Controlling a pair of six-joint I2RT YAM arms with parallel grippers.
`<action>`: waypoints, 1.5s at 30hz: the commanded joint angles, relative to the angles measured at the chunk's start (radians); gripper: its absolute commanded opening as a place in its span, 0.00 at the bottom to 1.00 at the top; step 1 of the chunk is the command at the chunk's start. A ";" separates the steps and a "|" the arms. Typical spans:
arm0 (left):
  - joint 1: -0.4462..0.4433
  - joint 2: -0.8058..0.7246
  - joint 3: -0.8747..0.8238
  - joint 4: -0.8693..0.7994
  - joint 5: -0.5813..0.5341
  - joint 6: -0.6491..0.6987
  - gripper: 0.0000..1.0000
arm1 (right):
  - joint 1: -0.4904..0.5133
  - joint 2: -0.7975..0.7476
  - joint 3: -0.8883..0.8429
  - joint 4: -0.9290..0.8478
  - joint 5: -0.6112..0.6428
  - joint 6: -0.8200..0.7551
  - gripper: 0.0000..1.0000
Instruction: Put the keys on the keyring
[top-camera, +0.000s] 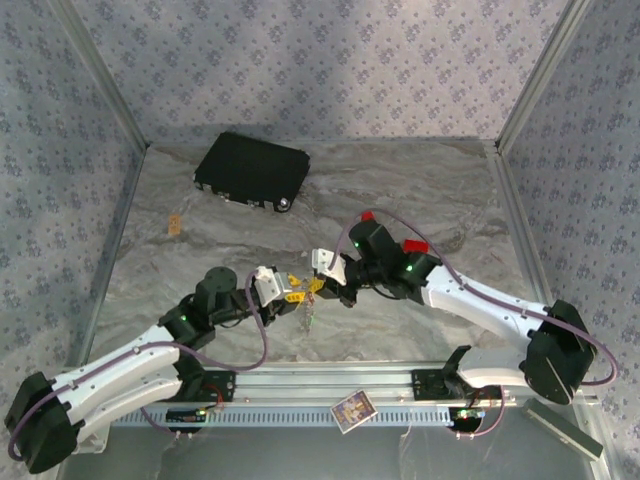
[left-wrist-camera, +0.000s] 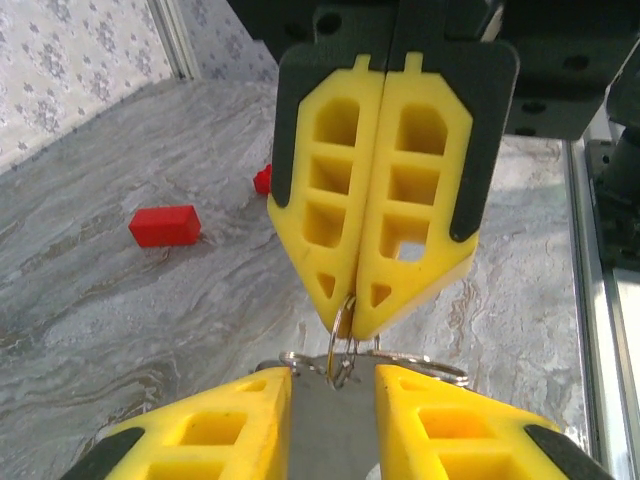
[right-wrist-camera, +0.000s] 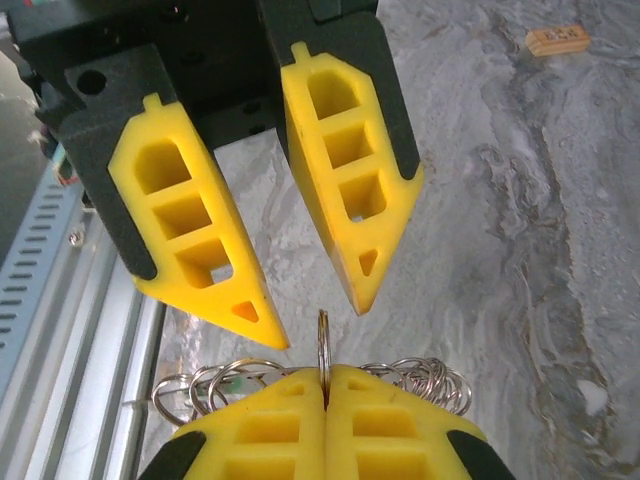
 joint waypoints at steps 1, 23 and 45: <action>-0.009 0.020 0.077 -0.095 -0.004 0.043 0.25 | 0.023 0.011 0.090 -0.146 0.072 -0.096 0.00; -0.009 0.030 -0.016 0.128 0.067 -0.027 0.00 | -0.029 -0.103 -0.077 0.113 -0.006 0.034 0.35; -0.009 0.007 -0.055 0.255 0.107 -0.074 0.00 | -0.017 -0.051 -0.164 0.294 -0.080 0.136 0.08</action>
